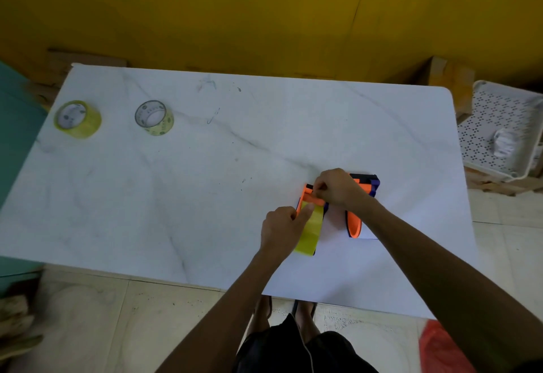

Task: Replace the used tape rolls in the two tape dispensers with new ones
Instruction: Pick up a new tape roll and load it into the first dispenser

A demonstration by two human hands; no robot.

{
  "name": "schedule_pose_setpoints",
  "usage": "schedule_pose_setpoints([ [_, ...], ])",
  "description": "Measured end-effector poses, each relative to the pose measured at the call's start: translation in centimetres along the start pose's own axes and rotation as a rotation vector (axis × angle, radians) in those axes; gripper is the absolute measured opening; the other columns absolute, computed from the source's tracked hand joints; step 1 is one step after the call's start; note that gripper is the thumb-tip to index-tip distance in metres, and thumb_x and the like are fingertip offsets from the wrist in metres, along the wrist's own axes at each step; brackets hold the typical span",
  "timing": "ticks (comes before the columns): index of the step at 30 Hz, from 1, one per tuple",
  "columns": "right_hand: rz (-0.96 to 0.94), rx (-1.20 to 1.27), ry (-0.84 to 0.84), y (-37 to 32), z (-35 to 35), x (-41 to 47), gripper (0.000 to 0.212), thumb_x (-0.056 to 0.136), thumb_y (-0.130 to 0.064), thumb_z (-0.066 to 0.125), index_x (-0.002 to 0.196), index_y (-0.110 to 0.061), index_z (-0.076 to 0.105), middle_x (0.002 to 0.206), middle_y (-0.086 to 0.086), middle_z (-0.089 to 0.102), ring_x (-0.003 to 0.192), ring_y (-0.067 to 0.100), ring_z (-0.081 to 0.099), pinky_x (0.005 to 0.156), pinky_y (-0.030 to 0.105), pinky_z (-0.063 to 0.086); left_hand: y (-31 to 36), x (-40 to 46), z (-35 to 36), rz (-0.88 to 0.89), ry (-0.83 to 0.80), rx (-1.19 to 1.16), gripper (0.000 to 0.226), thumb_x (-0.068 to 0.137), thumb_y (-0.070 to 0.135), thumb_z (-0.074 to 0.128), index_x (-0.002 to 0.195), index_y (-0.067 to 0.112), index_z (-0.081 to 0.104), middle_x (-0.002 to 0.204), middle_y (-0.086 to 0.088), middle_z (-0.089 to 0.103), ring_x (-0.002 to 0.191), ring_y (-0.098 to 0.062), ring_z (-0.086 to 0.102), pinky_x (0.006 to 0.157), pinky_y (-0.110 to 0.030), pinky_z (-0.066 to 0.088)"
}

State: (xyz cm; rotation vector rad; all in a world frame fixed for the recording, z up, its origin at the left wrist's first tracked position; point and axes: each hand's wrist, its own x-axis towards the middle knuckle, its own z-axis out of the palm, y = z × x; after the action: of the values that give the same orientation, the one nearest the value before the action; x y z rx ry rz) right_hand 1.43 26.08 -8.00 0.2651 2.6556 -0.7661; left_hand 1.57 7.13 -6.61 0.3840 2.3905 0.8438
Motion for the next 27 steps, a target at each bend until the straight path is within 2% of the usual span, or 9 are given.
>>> schedule_pose_setpoints([
  [3, 0.0, -0.013, -0.001, 0.1, -0.1, 0.3, 0.011, 0.081, -0.011, 0.062, 0.076, -0.011, 0.072, 0.083, -0.003, 0.064, 0.077, 0.013, 0.055, 0.07, 0.025, 0.039, 0.3, 0.2, -0.1, -0.023, 0.005, 0.03, 0.063, 0.09, 0.064, 0.041, 0.05, 0.018, 0.024, 0.046, 0.003, 0.026, 0.044, -0.014, 0.026, 0.046, -0.03, 0.021],
  [6, -0.006, -0.018, -0.014, 0.1, 0.1, 0.7, 0.01, 0.082, -0.009, 0.06, 0.079, -0.007, 0.069, 0.081, -0.001, 0.059, 0.076, 0.013, 0.051, 0.067, 0.025, 0.036, 0.3, 0.6, -0.3, -0.024, -0.022, 0.119, 0.065, 0.088, 0.069, 0.039, 0.052, 0.016, 0.025, 0.048, 0.002, 0.028, 0.049, -0.017, 0.031, 0.048, -0.03, 0.024],
  [12, -0.042, 0.068, -0.118, 0.5, -1.3, 1.6, 0.011, 0.082, -0.011, 0.066, 0.081, -0.002, 0.071, 0.083, 0.007, 0.068, 0.075, 0.013, 0.055, 0.065, 0.022, 0.039, 0.6, 1.1, -0.5, -0.043, -0.052, 0.188, 0.071, 0.075, 0.083, 0.041, 0.052, 0.016, 0.03, 0.05, 0.003, 0.033, 0.049, -0.014, 0.035, 0.049, -0.027, 0.028],
  [17, -0.012, 0.07, -0.042, 2.1, -1.2, 1.7, 0.01, 0.075, 0.007, 0.057, 0.076, 0.002, 0.066, 0.081, 0.006, 0.064, 0.079, 0.02, 0.058, 0.072, 0.031, 0.045, 0.0, 0.4, -0.1, -0.03, -0.119, 0.308, 0.075, 0.061, 0.093, 0.037, 0.059, 0.018, 0.042, 0.06, 0.002, 0.049, 0.058, -0.016, 0.05, 0.057, -0.028, 0.036],
  [20, -0.011, 0.035, 0.011, 1.9, -0.5, 1.9, 0.012, 0.076, 0.007, 0.055, 0.08, 0.002, 0.066, 0.091, 0.011, 0.066, 0.087, 0.026, 0.06, 0.074, 0.029, 0.042, -0.3, -0.2, 0.6, -0.055, -0.062, 0.245, 0.072, 0.061, 0.091, 0.042, 0.064, 0.019, 0.046, 0.066, 0.003, 0.054, 0.068, -0.019, 0.054, 0.061, -0.029, 0.038],
  [25, 0.062, -0.059, 0.041, 1.6, 0.2, 2.7, 0.016, 0.082, 0.001, 0.052, 0.092, 0.004, 0.064, 0.105, 0.019, 0.061, 0.099, 0.034, 0.057, 0.08, 0.035, 0.04, -0.3, 0.2, -0.3, -0.018, -0.078, 0.257, 0.072, 0.058, 0.093, 0.041, 0.057, 0.022, 0.035, 0.058, 0.004, 0.045, 0.062, -0.019, 0.052, 0.057, -0.028, 0.034],
  [27, 0.11, -0.095, 0.078, 1.7, -0.4, 2.9, 0.018, 0.086, -0.001, 0.048, 0.095, 0.005, 0.062, 0.108, 0.021, 0.059, 0.102, 0.035, 0.055, 0.083, 0.037, 0.04, -0.6, 0.1, -0.5, -0.027, -0.085, 0.278, 0.073, 0.056, 0.095, 0.04, 0.058, 0.021, 0.036, 0.06, 0.004, 0.048, 0.063, -0.018, 0.052, 0.058, -0.028, 0.035],
])
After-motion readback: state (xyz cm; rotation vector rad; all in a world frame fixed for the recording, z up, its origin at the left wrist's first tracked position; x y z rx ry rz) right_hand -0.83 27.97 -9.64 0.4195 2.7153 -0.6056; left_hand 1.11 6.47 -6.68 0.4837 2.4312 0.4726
